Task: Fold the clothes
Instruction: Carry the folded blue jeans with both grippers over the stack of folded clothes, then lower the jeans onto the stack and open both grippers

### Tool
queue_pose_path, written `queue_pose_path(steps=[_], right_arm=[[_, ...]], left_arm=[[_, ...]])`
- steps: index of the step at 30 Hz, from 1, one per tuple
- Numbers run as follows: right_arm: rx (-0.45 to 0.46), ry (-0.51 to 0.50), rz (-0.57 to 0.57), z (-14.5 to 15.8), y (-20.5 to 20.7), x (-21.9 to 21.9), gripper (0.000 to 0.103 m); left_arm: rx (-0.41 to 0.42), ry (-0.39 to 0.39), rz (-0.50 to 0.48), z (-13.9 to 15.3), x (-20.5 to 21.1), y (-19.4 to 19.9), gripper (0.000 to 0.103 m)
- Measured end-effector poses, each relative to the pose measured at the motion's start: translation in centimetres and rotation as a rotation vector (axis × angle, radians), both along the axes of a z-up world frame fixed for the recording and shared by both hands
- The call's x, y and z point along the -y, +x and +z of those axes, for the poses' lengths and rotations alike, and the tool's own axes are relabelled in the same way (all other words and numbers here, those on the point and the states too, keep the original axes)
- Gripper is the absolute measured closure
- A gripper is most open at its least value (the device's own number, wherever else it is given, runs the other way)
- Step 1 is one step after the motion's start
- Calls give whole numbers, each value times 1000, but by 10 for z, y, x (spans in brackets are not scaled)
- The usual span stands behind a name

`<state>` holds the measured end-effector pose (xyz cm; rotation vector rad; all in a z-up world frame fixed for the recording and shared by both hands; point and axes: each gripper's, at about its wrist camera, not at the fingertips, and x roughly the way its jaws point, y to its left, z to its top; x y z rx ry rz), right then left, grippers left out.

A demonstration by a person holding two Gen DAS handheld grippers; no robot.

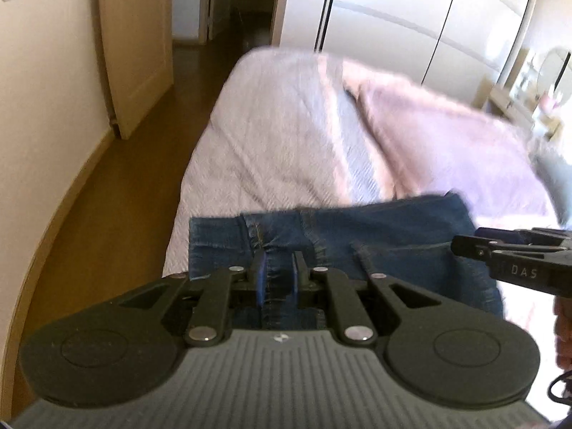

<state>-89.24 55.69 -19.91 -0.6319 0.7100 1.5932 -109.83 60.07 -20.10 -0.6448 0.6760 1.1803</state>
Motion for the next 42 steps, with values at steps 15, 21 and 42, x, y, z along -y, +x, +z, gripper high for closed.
queue_pose_path(steps=[15, 21, 42], right_arm=[[43, 33, 19, 10, -9, 31, 60], [-26, -22, 126, 17, 2, 98, 60], [-77, -108, 103, 13, 4, 121, 59]], left_arm=[[-2, 64, 0, 4, 25, -10, 91], [18, -14, -25, 11, 85, -16, 91], [-89, -51, 207, 41, 137, 11, 78]])
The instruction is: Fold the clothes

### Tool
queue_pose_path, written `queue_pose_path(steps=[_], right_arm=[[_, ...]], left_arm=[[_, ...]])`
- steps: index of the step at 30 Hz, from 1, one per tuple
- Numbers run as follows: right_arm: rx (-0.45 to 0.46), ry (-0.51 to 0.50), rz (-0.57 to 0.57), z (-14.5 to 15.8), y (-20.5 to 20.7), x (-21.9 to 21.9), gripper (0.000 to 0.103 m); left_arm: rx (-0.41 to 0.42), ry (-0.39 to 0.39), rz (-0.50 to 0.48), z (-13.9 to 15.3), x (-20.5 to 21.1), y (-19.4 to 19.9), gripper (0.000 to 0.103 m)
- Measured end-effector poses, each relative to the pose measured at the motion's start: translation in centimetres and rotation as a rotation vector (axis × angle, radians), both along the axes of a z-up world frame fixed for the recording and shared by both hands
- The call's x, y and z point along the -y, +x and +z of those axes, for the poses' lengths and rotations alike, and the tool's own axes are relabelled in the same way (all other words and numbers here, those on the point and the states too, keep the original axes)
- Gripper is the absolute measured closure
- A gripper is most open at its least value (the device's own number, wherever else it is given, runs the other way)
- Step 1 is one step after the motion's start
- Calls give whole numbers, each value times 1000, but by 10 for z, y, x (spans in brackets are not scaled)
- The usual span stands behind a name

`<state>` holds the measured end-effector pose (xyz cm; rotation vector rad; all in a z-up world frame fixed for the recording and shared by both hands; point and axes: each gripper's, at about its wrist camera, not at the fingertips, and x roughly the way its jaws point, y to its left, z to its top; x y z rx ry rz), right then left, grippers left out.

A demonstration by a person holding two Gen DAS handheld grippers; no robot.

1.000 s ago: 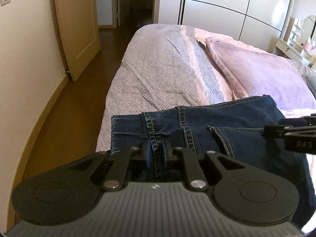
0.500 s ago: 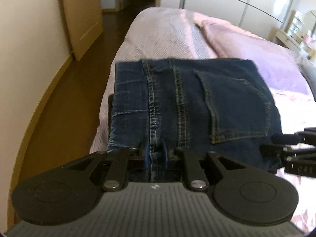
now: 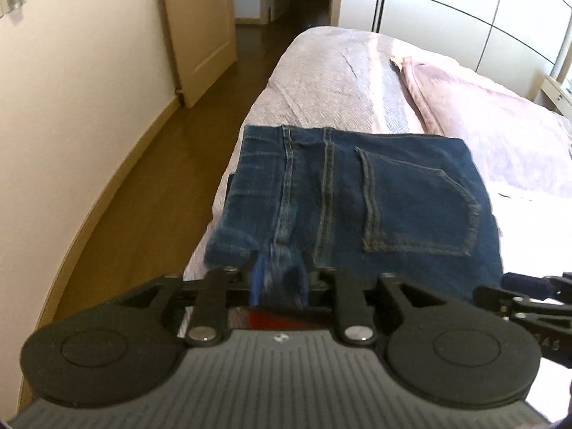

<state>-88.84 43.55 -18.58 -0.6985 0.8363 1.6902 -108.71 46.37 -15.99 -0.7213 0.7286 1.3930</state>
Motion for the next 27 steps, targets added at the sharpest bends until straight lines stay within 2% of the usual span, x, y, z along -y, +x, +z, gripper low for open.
queue_pose_path(steps=[2, 4, 5, 11, 16, 20, 22, 27], right_arm=[[-18, -1, 8, 8, 1, 11, 53], [-37, -3, 14, 16, 3, 22, 36], [-46, -2, 14, 20, 4, 27, 35], [-36, -9, 31, 36, 4, 54, 33], [32, 15, 33, 50, 7, 80, 33], [41, 37, 21, 61, 18, 100, 33], [53, 52, 24, 66, 22, 109, 33], [77, 98, 31, 81, 32, 135, 33]], left_arm=[[-4, 0, 9, 11, 12, 3, 77], [-19, 0, 16, 21, 23, 7, 73], [-26, 0, 20, 25, 29, 9, 72], [-68, 1, 43, 53, 61, 20, 61], [-91, 10, 75, 66, 87, 29, 50], [-98, 18, 97, 78, 108, 38, 47], [-100, 34, 119, 85, 121, 43, 38], [-104, 91, 174, 99, 152, 57, 35]])
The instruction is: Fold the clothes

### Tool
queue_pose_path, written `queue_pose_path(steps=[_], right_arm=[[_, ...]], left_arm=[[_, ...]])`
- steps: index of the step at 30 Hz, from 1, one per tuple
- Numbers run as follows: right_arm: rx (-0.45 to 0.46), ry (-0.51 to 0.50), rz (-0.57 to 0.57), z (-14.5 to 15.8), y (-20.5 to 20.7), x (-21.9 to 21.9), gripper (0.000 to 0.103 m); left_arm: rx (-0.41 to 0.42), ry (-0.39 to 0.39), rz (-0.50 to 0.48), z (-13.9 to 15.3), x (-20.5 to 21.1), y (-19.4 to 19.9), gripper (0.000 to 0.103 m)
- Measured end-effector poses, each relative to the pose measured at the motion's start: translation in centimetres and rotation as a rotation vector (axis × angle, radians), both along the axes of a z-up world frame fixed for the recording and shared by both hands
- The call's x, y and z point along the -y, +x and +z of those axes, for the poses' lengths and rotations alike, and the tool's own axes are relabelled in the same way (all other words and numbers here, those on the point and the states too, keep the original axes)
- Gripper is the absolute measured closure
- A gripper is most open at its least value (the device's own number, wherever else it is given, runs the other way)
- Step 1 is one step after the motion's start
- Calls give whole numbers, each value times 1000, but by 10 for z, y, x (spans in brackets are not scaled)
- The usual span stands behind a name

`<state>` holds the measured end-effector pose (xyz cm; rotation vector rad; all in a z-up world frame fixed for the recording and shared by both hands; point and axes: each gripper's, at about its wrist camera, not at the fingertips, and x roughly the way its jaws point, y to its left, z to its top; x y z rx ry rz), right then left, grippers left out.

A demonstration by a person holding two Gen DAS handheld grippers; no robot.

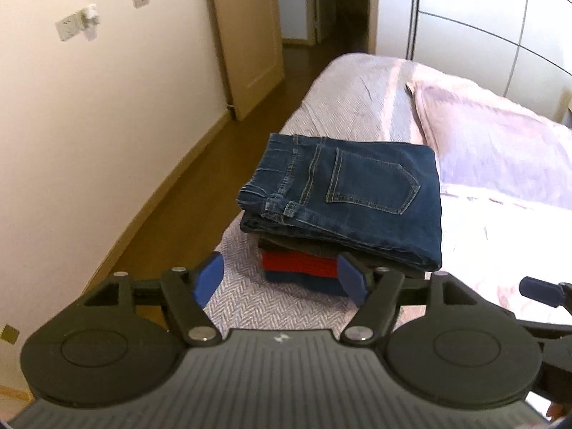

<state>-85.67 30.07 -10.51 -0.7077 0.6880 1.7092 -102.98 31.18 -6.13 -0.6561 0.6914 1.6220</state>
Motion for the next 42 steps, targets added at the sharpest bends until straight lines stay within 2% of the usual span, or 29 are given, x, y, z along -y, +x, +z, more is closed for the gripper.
queue_pose_path(steps=[5, 8, 14, 30, 42], right_arm=[[-23, 30, -8, 4, 16, 24, 33], [-45, 31, -9, 3, 27, 34, 33], [-88, -14, 37, 5, 51, 57, 33], [-55, -72, 94, -2, 89, 104, 33], [-33, -59, 148, -5, 88, 111, 33]], left_arm=[[49, 19, 23, 8, 27, 12, 35], [20, -7, 32, 8, 42, 24, 36], [26, -34, 58, 1, 69, 45, 36], [48, -89, 131, -20, 134, 85, 36], [57, -100, 183, -31, 148, 87, 36]])
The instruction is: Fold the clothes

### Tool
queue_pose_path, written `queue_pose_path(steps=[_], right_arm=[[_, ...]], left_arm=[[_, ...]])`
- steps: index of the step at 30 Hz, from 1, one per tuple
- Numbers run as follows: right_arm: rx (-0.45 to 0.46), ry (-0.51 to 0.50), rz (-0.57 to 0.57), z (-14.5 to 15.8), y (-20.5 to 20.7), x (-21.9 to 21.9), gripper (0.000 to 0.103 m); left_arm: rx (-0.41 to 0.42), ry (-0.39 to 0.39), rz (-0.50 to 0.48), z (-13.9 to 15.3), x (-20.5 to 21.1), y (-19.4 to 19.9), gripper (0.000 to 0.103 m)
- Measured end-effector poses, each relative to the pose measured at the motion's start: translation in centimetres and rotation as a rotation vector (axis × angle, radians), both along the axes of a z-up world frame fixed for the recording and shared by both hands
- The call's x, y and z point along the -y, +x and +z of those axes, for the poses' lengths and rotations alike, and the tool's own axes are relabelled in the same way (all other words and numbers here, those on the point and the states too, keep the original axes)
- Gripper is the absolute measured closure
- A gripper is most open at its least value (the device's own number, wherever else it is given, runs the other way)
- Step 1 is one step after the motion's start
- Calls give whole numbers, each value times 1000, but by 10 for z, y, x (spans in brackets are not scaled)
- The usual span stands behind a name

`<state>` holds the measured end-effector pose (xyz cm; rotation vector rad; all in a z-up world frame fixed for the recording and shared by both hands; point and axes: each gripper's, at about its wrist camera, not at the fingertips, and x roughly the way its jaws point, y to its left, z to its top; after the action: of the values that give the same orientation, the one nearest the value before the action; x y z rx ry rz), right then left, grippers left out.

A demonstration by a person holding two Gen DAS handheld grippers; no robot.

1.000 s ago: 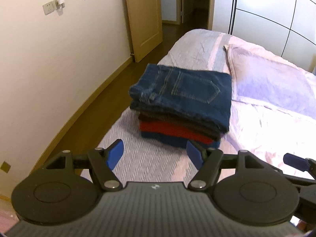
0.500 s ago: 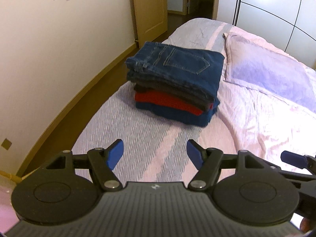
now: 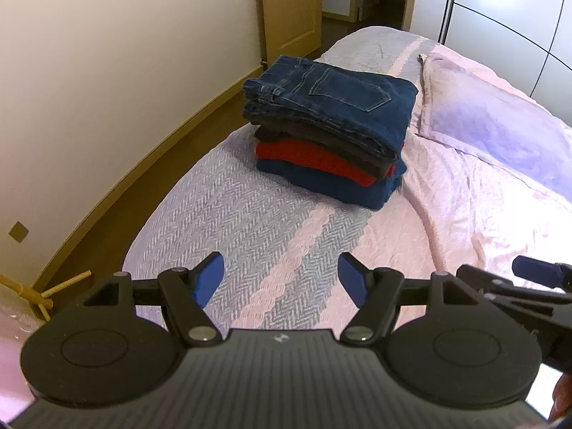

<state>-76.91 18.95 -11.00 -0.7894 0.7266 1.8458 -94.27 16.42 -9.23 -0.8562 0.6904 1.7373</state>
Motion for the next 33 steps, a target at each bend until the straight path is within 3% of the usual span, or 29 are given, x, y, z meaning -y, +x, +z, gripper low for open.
queue_pose_path(steps=[10, 33], right_arm=[[-1, 0, 18, -5, -4, -20, 33], [36, -113, 36, -45, -25, -94, 33]], left_arm=[[4, -6, 32, -8, -7, -4, 36], [36, -95, 39, -46, -76, -23, 36]])
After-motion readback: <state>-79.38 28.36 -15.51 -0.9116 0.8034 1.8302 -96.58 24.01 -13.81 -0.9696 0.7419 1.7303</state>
